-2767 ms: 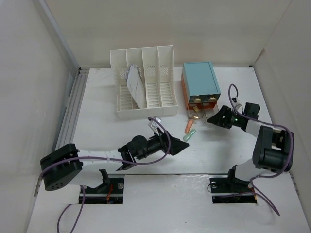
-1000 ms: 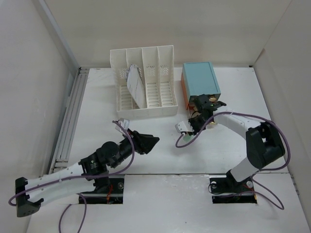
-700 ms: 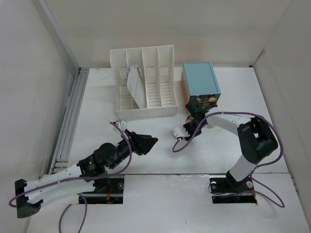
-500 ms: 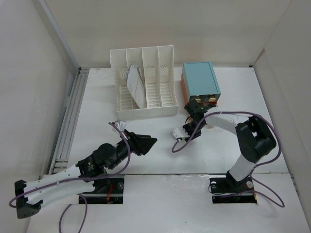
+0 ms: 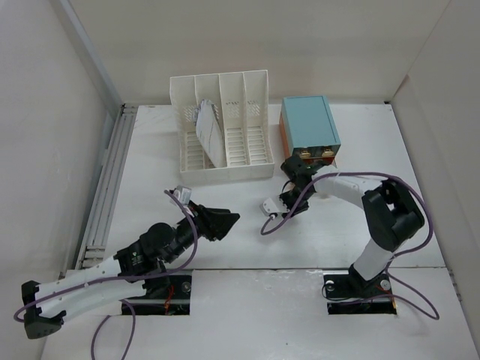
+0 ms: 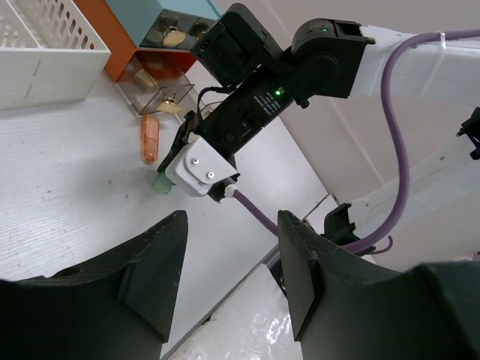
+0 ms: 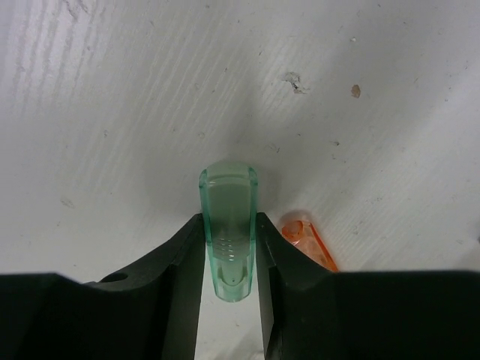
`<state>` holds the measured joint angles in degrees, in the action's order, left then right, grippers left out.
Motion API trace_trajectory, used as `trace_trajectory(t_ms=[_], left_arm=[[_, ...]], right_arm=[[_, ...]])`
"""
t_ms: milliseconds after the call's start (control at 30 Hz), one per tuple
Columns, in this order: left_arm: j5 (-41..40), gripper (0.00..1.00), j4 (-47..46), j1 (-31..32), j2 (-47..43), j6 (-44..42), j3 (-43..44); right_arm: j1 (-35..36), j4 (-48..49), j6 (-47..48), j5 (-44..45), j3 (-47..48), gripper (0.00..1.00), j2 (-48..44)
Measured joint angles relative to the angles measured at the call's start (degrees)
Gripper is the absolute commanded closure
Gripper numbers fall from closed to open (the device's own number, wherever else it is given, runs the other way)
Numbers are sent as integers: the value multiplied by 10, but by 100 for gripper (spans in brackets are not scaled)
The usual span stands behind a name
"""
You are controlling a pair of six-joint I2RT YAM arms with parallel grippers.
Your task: Organize the desk
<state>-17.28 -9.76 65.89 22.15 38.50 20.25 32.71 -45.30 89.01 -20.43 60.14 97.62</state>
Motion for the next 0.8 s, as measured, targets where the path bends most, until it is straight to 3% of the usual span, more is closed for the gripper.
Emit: trace_trajectory(t_ms=[233, 400, 800], left_arm=[[-2, 52, 3, 0, -3, -2, 0], [0, 52, 0, 0, 8, -2, 0], [3, 52, -3, 0, 17, -2, 0]], right_arm=[[-13, -24, -67, -9, 37, 85, -84], [-71, 13, -130, 29, 78, 85, -152], [-169, 57, -221, 117, 73, 81, -146]])
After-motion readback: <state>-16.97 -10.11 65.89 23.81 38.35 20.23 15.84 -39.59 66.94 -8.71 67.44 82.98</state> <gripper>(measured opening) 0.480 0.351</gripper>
